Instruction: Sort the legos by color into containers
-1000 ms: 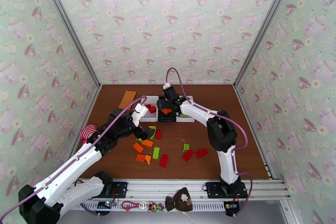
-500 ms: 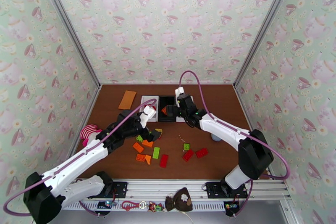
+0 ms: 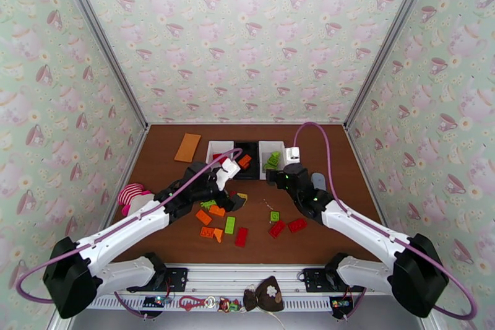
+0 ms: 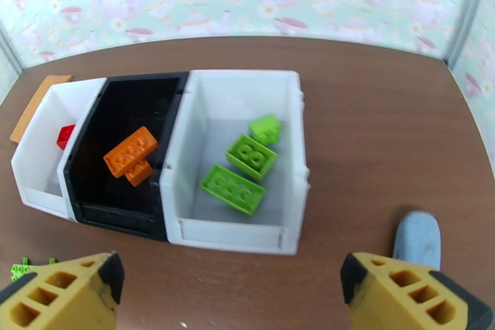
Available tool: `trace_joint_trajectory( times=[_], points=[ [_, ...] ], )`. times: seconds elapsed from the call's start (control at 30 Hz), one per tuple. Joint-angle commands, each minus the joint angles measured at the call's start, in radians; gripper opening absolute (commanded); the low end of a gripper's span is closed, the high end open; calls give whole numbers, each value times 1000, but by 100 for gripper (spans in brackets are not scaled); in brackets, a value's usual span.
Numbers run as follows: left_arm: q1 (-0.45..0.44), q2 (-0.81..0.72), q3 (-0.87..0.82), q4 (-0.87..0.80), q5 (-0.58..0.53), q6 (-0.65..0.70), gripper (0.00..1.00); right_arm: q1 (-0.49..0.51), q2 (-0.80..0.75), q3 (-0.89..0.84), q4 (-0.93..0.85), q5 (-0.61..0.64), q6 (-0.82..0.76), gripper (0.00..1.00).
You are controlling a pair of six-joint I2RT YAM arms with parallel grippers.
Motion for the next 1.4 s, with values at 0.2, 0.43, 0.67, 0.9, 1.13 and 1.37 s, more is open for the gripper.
trace_joint_trajectory(
  times=[0.2, 0.43, 0.67, 0.9, 1.13, 1.37],
  points=[
    [-34, 2, -52, 117, 171, 64, 100, -4, -242, -84, -539, 151, 517, 99],
    [-64, 66, -19, 71, 227, 171, 100, -4, -343, -108, -747, 11, 768, 90],
    [-92, 123, 3, 56, 241, 214, 100, -4, -224, -108, -763, -146, 858, 85],
    [-102, 117, -7, 45, 238, 241, 100, -4, -20, -109, -642, -256, 880, 78],
    [-107, 115, -15, 44, 230, 237, 100, -4, 75, -137, -550, -286, 900, 65],
    [-108, 110, -17, 53, 227, 233, 100, -4, 83, -152, -531, -277, 899, 37]
  ],
)
